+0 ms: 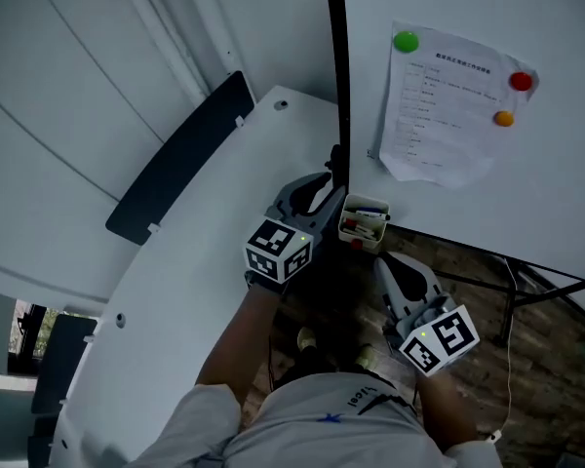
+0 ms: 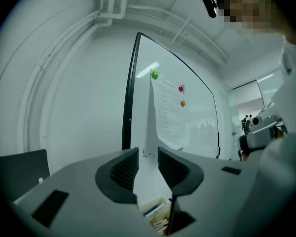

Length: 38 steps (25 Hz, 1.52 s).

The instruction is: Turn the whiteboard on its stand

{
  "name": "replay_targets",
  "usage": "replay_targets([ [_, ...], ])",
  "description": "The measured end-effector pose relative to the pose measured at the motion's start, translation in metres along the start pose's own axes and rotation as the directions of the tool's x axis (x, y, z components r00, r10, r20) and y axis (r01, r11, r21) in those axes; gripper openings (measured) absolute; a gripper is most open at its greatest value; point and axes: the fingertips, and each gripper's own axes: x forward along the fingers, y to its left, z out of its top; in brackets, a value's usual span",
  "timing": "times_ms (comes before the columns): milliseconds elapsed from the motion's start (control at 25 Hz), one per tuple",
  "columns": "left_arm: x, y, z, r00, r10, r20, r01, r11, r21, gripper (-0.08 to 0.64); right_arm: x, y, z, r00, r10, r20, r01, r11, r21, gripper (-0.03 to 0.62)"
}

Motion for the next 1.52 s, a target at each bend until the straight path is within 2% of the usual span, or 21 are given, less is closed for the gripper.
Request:
replay_targets([
  [240, 0.043, 0.044, 0.014, 0.994, -0.108, 0.025, 0.106, 0.993, 0.053, 0.18, 0.023, -0.009, 0.003, 0.994, -0.105, -0.003, 0.105, 0.994, -0.014, 0.015],
  [400, 0.066, 0.058, 0.017, 0.984, -0.178, 0.029, 0.175, 0.979, 0.102, 0.19, 0.034, -0.014, -0.002, 0.989, -0.147, -0.007, 0.147, 0.989, -0.008, 0.015],
  [600, 0.083, 0.051, 0.009, 0.951, -0.308, -0.007, 0.307, 0.944, 0.121, 0.19, 0.037, -0.018, -0.002, 0.985, -0.175, 0.003, 0.175, 0.985, -0.004, 0.015],
  [680, 0.087, 0.049, 0.006, 0.942, -0.335, -0.02, 0.334, 0.935, 0.12, 0.189, 0.036, -0.021, -0.001, 0.982, -0.187, 0.006, 0.187, 0.982, -0.005, 0.015],
  [800, 0.09, 0.049, 0.004, 0.94, -0.341, -0.023, 0.341, 0.934, 0.109, 0.138, 0.033, -0.026, 0.0, 0.979, -0.203, 0.01, 0.203, 0.979, 0.001, 0.015],
  [960, 0.091, 0.049, 0.004, 0.947, -0.32, -0.015, 0.32, 0.943, 0.093, 0.13, 0.034, -0.029, -0.002, 0.979, -0.203, 0.004, 0.203, 0.979, -0.003, 0.015],
  [1200, 0.088, 0.05, 0.003, 0.959, -0.284, -0.009, 0.284, 0.958, 0.041, 0.126, 0.066, -0.005, -0.001, 0.992, -0.122, -0.031, 0.119, 0.99, -0.07, 0.015],
  [1520, 0.08, 0.047, 0.007, 0.971, -0.237, -0.023, 0.237, 0.971, 0.026, 0.126, 0.065, -0.003, 0.006, 0.998, -0.054, -0.036, 0.052, 0.997, -0.053, 0.015],
])
